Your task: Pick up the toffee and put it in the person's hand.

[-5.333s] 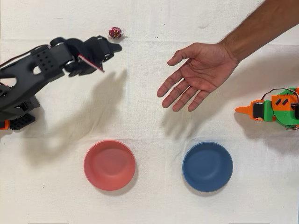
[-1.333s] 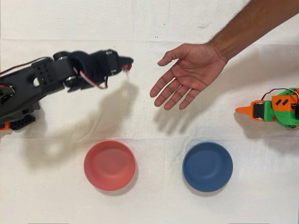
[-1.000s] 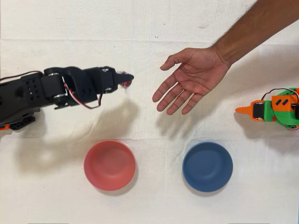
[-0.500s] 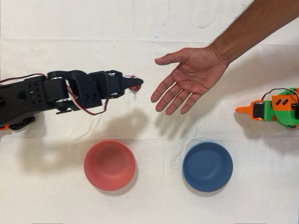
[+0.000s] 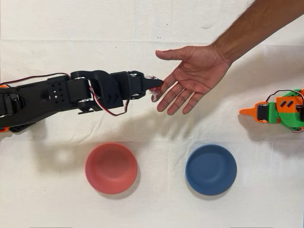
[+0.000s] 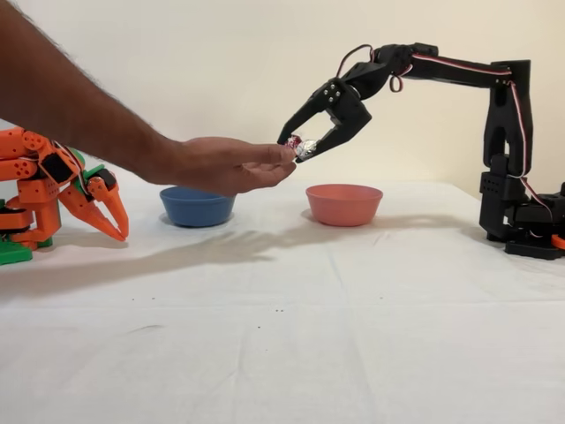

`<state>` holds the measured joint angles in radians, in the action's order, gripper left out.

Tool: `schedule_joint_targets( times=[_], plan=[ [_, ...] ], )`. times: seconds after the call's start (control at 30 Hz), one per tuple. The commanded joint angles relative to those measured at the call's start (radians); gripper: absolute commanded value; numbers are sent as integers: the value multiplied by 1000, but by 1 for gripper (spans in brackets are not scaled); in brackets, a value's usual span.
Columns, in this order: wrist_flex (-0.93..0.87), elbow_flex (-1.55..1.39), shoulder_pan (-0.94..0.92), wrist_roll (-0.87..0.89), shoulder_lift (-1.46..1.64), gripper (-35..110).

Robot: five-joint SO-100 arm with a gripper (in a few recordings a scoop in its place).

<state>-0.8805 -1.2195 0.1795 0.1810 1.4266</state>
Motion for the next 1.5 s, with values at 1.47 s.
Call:
schedule_joint_targets(
  times=[1.47],
  plan=[
    [261, 344, 6, 63, -281, 19]
  ],
)
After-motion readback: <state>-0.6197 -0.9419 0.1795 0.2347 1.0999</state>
